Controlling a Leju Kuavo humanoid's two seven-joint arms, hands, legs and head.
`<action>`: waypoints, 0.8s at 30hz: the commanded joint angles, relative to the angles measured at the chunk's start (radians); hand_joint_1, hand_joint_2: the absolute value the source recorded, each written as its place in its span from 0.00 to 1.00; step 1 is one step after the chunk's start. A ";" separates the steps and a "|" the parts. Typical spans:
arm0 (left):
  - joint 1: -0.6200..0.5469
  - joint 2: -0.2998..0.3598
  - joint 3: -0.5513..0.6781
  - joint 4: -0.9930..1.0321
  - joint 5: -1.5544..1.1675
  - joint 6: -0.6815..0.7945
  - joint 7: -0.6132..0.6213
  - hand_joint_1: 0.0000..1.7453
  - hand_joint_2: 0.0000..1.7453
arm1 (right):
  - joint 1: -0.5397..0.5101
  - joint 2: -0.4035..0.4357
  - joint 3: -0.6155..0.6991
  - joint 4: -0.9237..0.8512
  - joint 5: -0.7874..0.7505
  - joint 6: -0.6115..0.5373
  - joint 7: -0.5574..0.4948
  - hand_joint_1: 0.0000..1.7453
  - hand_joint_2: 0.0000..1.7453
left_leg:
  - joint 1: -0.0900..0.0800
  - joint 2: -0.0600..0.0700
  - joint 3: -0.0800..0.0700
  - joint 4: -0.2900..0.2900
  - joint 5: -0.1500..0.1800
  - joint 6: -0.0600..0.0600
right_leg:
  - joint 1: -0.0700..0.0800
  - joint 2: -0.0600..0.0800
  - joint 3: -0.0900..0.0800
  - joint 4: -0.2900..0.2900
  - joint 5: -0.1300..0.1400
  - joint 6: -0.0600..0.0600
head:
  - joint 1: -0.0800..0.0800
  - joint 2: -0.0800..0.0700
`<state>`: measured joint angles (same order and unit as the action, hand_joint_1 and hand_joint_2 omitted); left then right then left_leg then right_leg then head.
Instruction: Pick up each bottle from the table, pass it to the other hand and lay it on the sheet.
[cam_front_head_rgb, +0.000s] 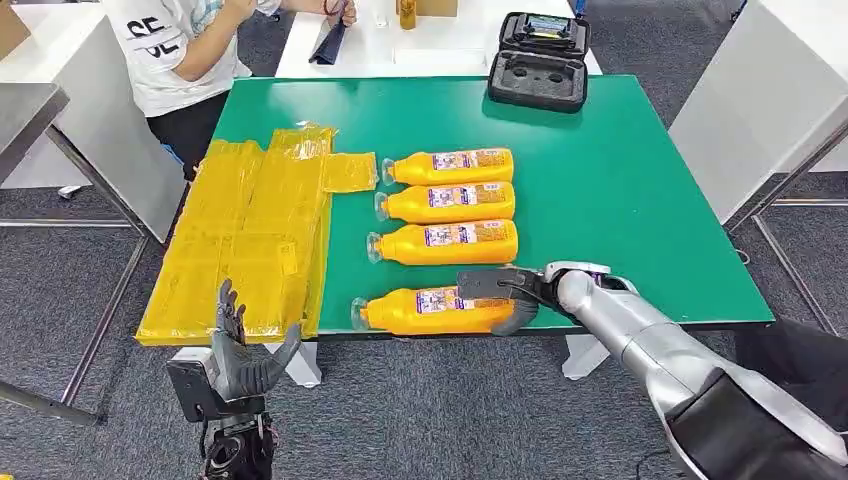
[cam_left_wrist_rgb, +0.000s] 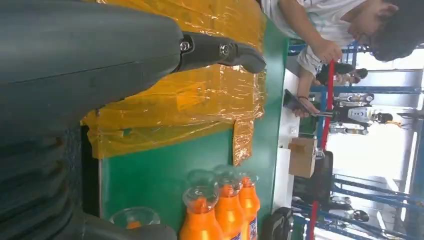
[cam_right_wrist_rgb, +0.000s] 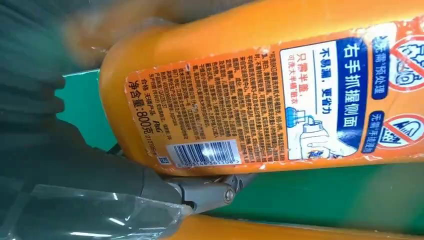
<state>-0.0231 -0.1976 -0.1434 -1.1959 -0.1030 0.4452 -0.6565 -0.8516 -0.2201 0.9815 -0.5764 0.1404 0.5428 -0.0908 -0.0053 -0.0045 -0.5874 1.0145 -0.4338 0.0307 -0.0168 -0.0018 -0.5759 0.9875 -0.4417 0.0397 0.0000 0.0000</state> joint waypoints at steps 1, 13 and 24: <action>-0.036 -0.001 0.015 0.078 0.010 -0.009 0.006 0.00 1.00 | -0.006 0.007 0.044 0.058 -0.004 -0.036 -0.003 1.00 1.00 | 0.001 -0.001 0.002 -0.001 0.000 -0.002 | 0.001 -0.001 0.003 -0.002 0.000 -0.002 | 0.000 0.000; 0.013 0.003 0.026 -0.004 0.010 -0.001 0.001 0.00 1.00 | 0.190 0.006 -0.246 -0.220 -0.117 -0.256 -0.144 1.00 1.00 | 0.001 0.001 0.001 -0.001 -0.001 -0.002 | 0.001 0.000 0.002 -0.001 0.000 -0.001 | 0.001 0.000; 0.059 -0.010 0.076 -0.088 0.057 -0.031 0.018 0.00 1.00 | 0.210 0.073 -0.388 -0.253 -0.065 -0.312 -0.133 1.00 1.00 | 0.001 0.002 -0.001 0.000 -0.001 -0.002 | 0.001 0.002 -0.002 0.000 0.000 -0.002 | 0.000 0.000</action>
<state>0.0259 -0.1984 -0.1308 -1.2520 -0.0973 0.4578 -0.6561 -0.6248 -0.1915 0.6957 -0.8172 0.0572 0.2407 -0.2316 -0.0051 -0.0046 -0.5894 1.0142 -0.4340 0.0306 -0.0166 -0.0018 -0.5776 0.9876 -0.4418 0.0396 0.0004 0.0000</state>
